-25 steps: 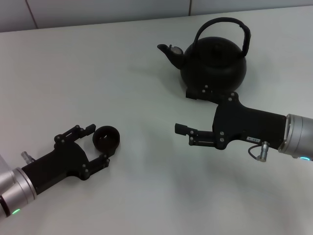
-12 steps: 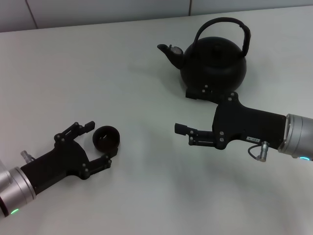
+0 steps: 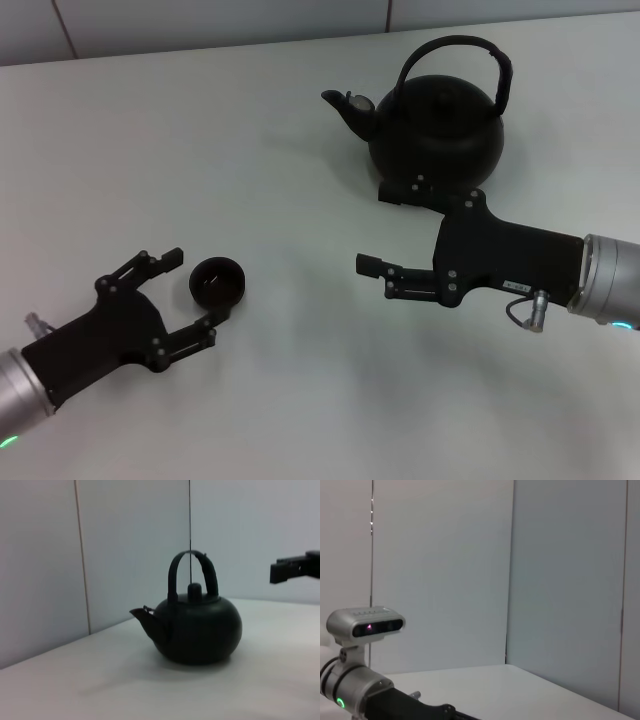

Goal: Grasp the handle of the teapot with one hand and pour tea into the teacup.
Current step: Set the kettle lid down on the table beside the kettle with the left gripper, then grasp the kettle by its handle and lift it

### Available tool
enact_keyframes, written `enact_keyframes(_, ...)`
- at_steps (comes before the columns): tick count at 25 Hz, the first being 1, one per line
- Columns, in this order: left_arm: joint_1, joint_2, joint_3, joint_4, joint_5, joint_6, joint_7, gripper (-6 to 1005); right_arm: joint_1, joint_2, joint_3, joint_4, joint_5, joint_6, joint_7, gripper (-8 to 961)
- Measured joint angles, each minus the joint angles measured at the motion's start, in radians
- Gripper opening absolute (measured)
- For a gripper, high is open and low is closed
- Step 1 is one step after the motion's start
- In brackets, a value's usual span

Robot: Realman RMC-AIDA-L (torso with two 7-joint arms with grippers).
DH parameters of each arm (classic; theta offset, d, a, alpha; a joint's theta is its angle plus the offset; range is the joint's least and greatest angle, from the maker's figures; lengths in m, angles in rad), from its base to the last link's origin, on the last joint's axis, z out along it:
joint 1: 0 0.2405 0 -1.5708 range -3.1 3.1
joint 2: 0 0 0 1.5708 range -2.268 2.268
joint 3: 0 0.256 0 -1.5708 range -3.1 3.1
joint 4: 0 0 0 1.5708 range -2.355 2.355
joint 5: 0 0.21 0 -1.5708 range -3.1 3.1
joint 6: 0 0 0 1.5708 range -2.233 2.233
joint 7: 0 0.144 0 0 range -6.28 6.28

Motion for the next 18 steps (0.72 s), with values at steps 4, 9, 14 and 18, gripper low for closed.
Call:
enact_keyframes(4,0.039,0.009,0.016,0.066,0.008,0.033,-0.068,858,-0.001,0.0,-0.004,0.001,0.0,0.0,0.0,828)
enact_keyframes(9,0.117,0.037,0.029,0.249,0.099,0.172,-0.243,856,0.001,0.0,-0.006,0.001,0.0,0.0,-0.001,827)
enact_keyframes(14,0.121,0.053,0.028,0.304,0.15,0.241,-0.304,855,0.002,-0.001,-0.001,-0.002,-0.001,0.002,-0.001,828)
enact_keyframes(18,0.105,0.108,0.01,0.581,0.384,0.37,-0.638,854,0.002,-0.001,0.007,-0.004,-0.001,0.016,-0.001,827)
